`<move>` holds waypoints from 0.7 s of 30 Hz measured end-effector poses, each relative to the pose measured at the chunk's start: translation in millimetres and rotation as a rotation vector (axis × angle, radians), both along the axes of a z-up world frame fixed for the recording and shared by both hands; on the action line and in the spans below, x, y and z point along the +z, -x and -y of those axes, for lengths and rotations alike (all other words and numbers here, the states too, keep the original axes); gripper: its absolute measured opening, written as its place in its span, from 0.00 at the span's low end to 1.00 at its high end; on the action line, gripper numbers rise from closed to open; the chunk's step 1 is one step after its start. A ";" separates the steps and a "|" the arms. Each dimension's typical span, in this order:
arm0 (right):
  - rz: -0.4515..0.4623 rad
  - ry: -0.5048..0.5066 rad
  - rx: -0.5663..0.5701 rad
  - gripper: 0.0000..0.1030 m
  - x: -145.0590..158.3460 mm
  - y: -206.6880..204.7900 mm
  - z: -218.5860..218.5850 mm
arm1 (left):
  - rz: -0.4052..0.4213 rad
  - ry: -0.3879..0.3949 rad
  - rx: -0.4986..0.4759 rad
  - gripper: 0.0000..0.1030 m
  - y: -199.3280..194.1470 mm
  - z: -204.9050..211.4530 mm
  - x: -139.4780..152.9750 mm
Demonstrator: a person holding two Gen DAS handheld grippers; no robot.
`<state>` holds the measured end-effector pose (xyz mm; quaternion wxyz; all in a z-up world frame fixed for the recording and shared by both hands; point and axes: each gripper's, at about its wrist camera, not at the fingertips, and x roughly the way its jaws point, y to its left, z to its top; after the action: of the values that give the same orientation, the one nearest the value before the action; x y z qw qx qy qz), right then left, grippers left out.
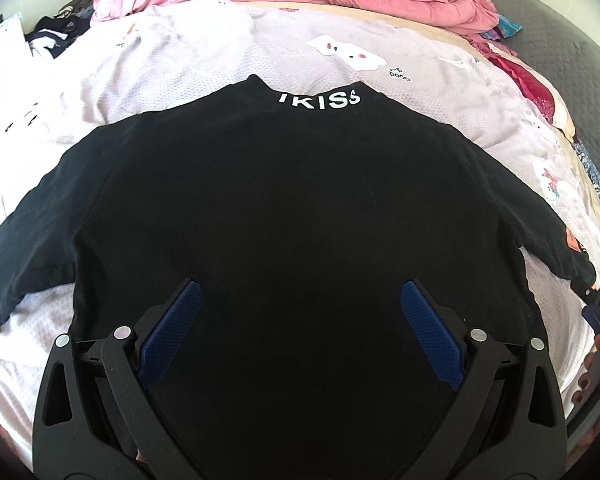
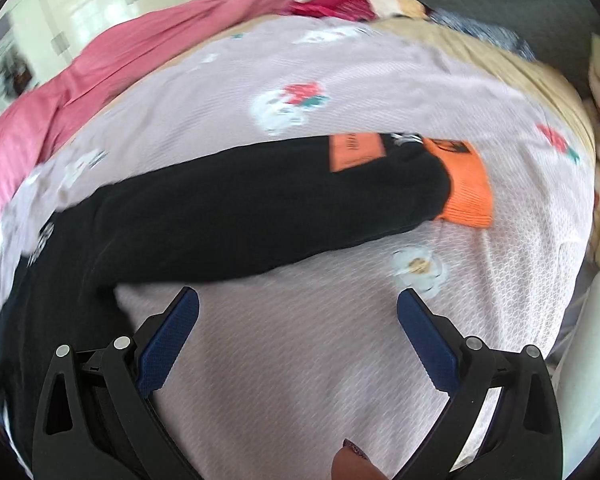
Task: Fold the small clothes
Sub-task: 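Move the right tool to the orange sleeve cuff and close on it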
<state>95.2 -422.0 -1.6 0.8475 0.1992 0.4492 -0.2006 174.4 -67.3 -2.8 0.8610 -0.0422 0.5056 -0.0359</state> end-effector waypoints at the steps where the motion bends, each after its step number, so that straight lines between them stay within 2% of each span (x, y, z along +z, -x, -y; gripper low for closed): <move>1: 0.000 -0.007 -0.015 0.96 -1.5 -1.0 5.1 | -0.001 -0.001 0.000 0.91 -2.3 0.6 -0.6; 10: 0.028 -0.056 -0.176 0.96 -12.9 -20.4 60.9 | 0.007 0.016 0.012 0.91 -14.8 1.4 -6.3; 18: 0.133 -0.116 -0.233 0.95 -9.1 -26.7 92.0 | 0.008 0.028 0.012 0.91 -16.7 -0.5 -11.0; 20: 0.146 -0.123 -0.246 0.90 -8.4 -29.3 95.8 | 0.006 0.029 0.018 0.91 -17.8 -2.5 -12.4; 21: 0.156 -0.126 -0.256 0.82 -8.1 -30.5 98.1 | 0.005 0.031 0.024 0.91 -18.7 -4.0 -12.9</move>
<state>125.7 -520.1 -9.7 0.8332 0.3225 0.3646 -0.2625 193.2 -63.3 -15.8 0.8619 -0.0614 0.5023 -0.0336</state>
